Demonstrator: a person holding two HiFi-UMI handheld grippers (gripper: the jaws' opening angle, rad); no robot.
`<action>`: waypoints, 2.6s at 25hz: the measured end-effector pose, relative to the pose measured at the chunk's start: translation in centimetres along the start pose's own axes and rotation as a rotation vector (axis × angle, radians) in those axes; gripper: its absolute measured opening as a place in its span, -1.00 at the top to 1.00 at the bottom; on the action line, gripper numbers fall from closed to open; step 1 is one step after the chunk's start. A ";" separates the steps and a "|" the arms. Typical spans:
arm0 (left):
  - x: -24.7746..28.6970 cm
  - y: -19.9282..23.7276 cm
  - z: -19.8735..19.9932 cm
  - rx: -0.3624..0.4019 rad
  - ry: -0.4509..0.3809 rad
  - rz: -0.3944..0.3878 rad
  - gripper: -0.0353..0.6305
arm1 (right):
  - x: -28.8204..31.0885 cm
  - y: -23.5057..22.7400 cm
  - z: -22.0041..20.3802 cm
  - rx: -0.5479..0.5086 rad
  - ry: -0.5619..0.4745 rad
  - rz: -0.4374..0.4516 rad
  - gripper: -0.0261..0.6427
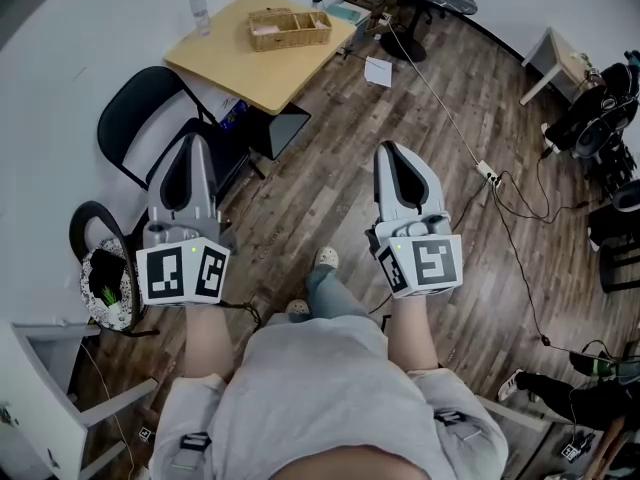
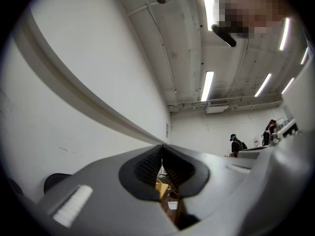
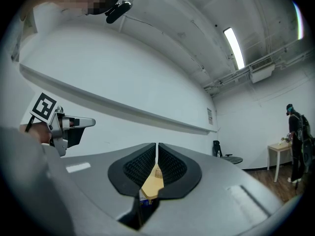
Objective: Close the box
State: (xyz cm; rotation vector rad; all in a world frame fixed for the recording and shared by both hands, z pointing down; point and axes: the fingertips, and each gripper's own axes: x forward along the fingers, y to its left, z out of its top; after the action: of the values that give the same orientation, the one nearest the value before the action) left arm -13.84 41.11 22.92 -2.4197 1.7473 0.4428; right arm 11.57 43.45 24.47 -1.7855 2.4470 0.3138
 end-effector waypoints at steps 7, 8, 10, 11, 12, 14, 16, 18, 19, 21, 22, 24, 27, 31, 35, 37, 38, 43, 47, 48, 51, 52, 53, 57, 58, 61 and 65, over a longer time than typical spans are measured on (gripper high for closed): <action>4.6 1.7 -1.5 0.015 0.000 0.010 0.72 | 5.3 -2.1 -1.3 0.005 -0.009 0.001 0.87; 5.4 2.1 -1.6 0.017 -0.001 0.014 0.72 | 6.3 -2.4 -1.4 0.005 -0.011 0.005 0.87; 7.3 2.8 -1.8 0.022 -0.003 0.023 0.72 | 8.5 -2.9 -1.5 0.004 -0.017 0.016 0.87; 8.3 3.1 -2.0 0.023 -0.005 0.028 0.72 | 9.6 -3.3 -1.5 0.004 -0.020 0.022 0.87; 9.3 3.4 -2.1 0.023 -0.007 0.033 0.72 | 10.7 -3.6 -1.6 0.002 -0.022 0.028 0.87; 11.1 3.8 -2.4 0.021 -0.011 0.041 0.72 | 12.7 -4.4 -1.6 0.000 -0.026 0.038 0.87; 13.0 4.0 -2.6 0.018 -0.015 0.047 0.72 | 14.6 -5.3 -1.7 -0.001 -0.028 0.049 0.87; 14.8 4.2 -2.8 0.017 -0.018 0.053 0.72 | 16.5 -6.2 -1.8 -0.001 -0.029 0.060 0.87; 15.7 4.3 -3.0 0.017 -0.020 0.057 0.72 | 17.4 -6.6 -1.9 -0.001 -0.029 0.066 0.87; 17.4 4.5 -3.2 0.020 -0.022 0.066 0.72 | 19.1 -7.4 -2.2 0.001 -0.027 0.079 0.87; 18.2 4.6 -3.4 0.022 -0.022 0.070 0.72 | 20.0 -7.8 -2.3 0.001 -0.027 0.086 0.87; 19.7 4.7 -3.7 0.024 -0.025 0.079 0.72 | 21.5 -8.6 -2.6 0.001 -0.031 0.099 0.87; 21.7 4.8 -4.1 0.025 -0.033 0.086 0.72 | 23.6 -9.7 -2.9 0.002 -0.038 0.112 0.87; 24.3 4.9 -4.8 0.026 -0.037 0.096 0.72 | 26.0 -11.1 -3.7 0.006 -0.037 0.130 0.87; 26.8 4.7 -5.6 0.021 -0.040 0.104 0.72 | 28.1 -12.3 -4.4 0.007 -0.036 0.149 0.87; 27.7 4.5 -5.9 0.023 -0.045 0.107 0.72 | 28.9 -13.0 -4.8 0.011 -0.034 0.157 0.87; 28.0 4.3 -6.1 0.021 -0.048 0.107 0.72 | 29.1 -13.3 -5.1 0.013 -0.031 0.160 0.87; 29.1 4.0 -7.1 0.015 -0.044 0.111 0.72 | 30.4 -14.1 -6.2 0.029 -0.023 0.175 0.87; 29.9 4.6 -7.7 0.022 -0.041 0.123 0.72 | 31.4 -14.2 -7.0 0.028 -0.014 0.181 0.87; 30.2 4.9 -7.8 0.021 -0.042 0.123 0.72 | 31.7 -14.3 -7.2 0.029 -0.012 0.179 0.87; 31.5 5.6 -8.5 0.017 -0.042 0.118 0.72 | 33.0 -14.7 -8.0 0.028 -0.005 0.169 0.87; 32.0 5.8 -8.8 0.015 -0.041 0.116 0.72 | 33.5 -14.8 -8.2 0.026 -0.004 0.166 0.87; 32.6 6.1 -9.1 0.012 -0.041 0.113 0.72 | 34.1 -14.9 -8.4 0.024 -0.003 0.163 0.87; 35.6 7.6 -9.9 0.005 -0.042 0.103 0.72 | 37.3 -15.5 -8.9 0.015 0.000 0.157 0.87; 36.5 8.0 -10.1 0.005 -0.042 0.101 0.72 | 38.2 -15.6 -9.0 0.013 -0.001 0.156 0.87; 39.3 9.4 -10.5 0.003 -0.042 0.091 0.72 | 41.2 -15.9 -9.1 0.007 -0.005 0.152 0.87; 42.9 11.5 -10.8 -0.002 -0.049 0.077 0.72 | 45.1 -16.1 -9.3 0.000 -0.008 0.144 0.87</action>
State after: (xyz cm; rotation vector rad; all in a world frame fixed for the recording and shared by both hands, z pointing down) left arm -10.53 -4.40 20.83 -2.3280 1.8249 0.5084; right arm 13.26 -5.25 22.91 -1.6077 2.5751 0.3321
